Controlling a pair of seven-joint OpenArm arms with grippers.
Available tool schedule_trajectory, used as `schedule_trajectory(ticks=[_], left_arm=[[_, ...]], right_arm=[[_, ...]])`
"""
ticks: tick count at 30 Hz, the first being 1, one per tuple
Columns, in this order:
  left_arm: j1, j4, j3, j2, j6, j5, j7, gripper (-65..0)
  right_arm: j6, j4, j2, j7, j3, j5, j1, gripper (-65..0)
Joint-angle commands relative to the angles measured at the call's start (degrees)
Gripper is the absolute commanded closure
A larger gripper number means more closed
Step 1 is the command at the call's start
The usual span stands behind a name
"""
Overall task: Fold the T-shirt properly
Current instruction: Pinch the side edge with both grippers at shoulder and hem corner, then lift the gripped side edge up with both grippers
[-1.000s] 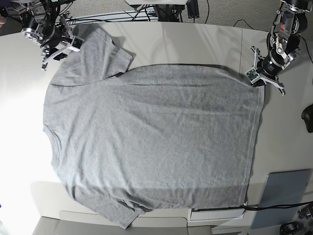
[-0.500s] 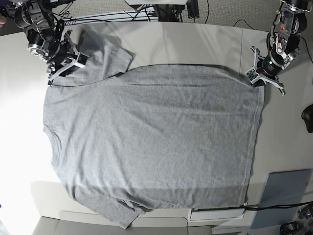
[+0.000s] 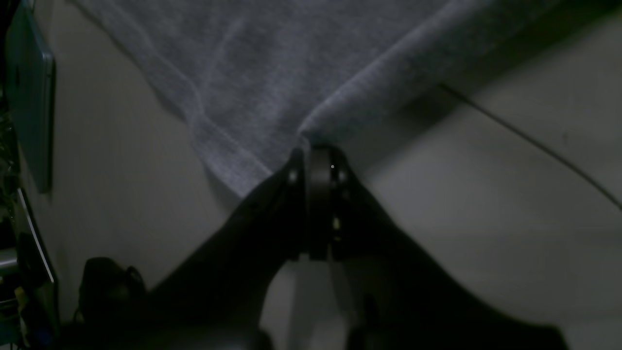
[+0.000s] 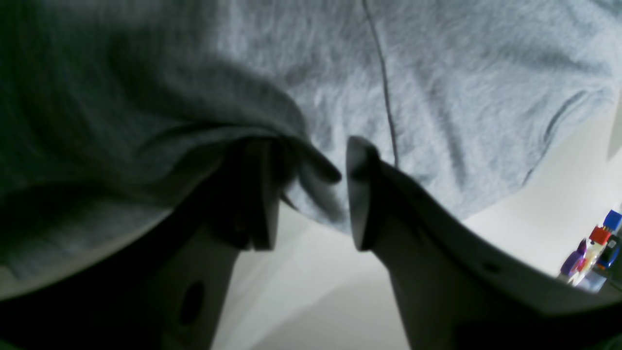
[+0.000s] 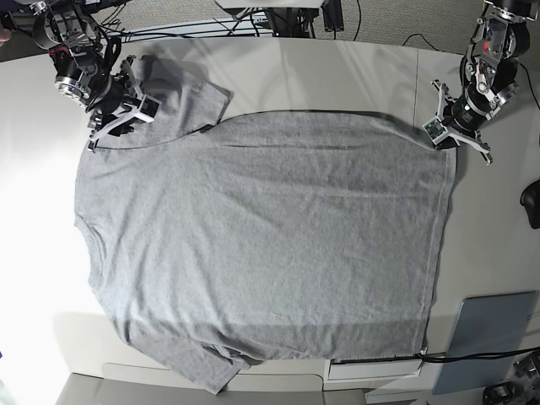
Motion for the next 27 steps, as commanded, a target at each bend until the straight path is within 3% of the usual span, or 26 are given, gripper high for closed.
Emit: schedule_trajectory(ticks=[1,7,14,16,19,23,27], left_arm=[[0.85,-0.74,0.55,-0.31,-3.17,0.85,2.80,0.0],[0.85,-0.74,0.55,-0.28,-3.19,0.83,2.80,0.0],[0.85,-0.74,0.55,-0.28,-3.17,0.81,2.82,0.0],[0.85,-0.74,0.55,-0.31,-3.17,-0.26,2.82,0.0],[0.87,-0.74,0.55,-0.31,-3.19,-5.09,4.07,0.0],[1.18,-0.33,0.55,-0.46,-3.08,-9.49,9.70,0.0],[4.42,2.60,0.37,-0.92,-2.43,-11.52,11.56,0.0]], right_arm=[[1.53,0.09,0.33,-0.04,-0.20,0.79,-0.33,-23.3],[1.55,0.09,0.37,-0.57,-0.20,0.76,-0.33,-22.6],[1.46,0.11,0.37,-6.71,-0.20,3.78,-0.33,0.0],[-1.09,0.13,0.37,-6.99,-0.20,3.82,-0.37,0.0],[-8.46,0.79,0.48,-9.38,-0.20,3.58,-0.39,0.0],[-9.44,4.96,2.82,-12.04,-0.15,3.58,-2.43,0.0],[-10.43,8.79,5.73,-13.60,1.68,3.58,-7.37,0.0]])
